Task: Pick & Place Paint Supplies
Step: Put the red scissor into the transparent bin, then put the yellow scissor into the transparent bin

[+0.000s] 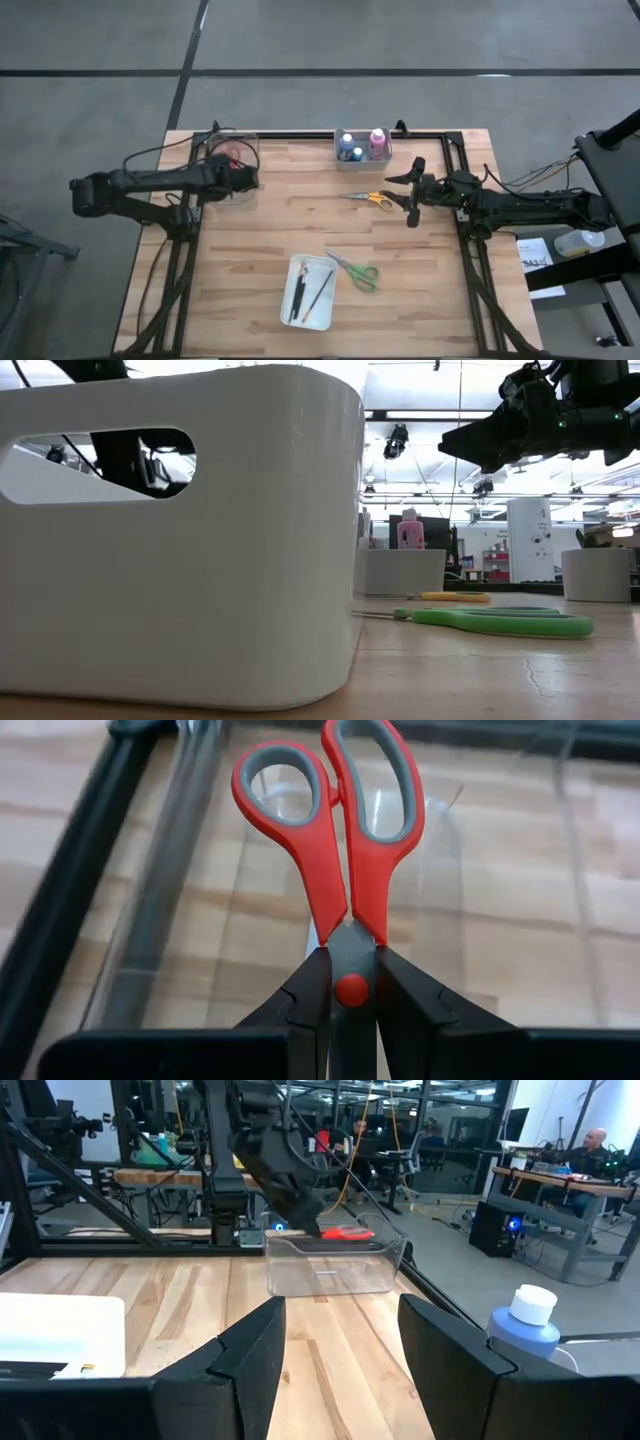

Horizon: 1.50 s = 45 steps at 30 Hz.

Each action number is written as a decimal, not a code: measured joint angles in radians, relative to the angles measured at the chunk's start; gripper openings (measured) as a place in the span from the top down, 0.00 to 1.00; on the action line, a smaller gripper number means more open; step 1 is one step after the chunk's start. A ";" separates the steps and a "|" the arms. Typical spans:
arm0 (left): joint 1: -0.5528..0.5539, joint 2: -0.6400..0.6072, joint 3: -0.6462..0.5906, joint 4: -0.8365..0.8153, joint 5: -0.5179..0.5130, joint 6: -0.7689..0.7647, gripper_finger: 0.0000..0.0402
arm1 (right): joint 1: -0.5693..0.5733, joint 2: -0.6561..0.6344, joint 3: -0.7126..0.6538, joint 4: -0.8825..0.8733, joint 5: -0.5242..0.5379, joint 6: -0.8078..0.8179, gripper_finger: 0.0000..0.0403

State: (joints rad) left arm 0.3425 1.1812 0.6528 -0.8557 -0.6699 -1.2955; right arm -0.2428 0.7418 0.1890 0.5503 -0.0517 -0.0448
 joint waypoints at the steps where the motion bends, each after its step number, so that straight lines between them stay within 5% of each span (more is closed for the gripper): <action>1: 0.007 0.000 -0.014 0.018 0.011 0.008 0.84 | 0.000 0.000 0.000 0.000 0.000 0.000 0.52; 29: 0.041 0.000 -0.064 0.079 0.087 0.066 0.77 | 0.000 0.000 0.000 0.000 0.000 0.000 0.52; 45: 0.037 -0.001 -0.033 0.075 0.088 0.086 0.51 | 0.000 0.000 0.000 0.000 0.000 0.000 0.52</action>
State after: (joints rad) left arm 0.3790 1.1805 0.6202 -0.7811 -0.5823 -1.2097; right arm -0.2424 0.7418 0.1886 0.5507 -0.0517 -0.0448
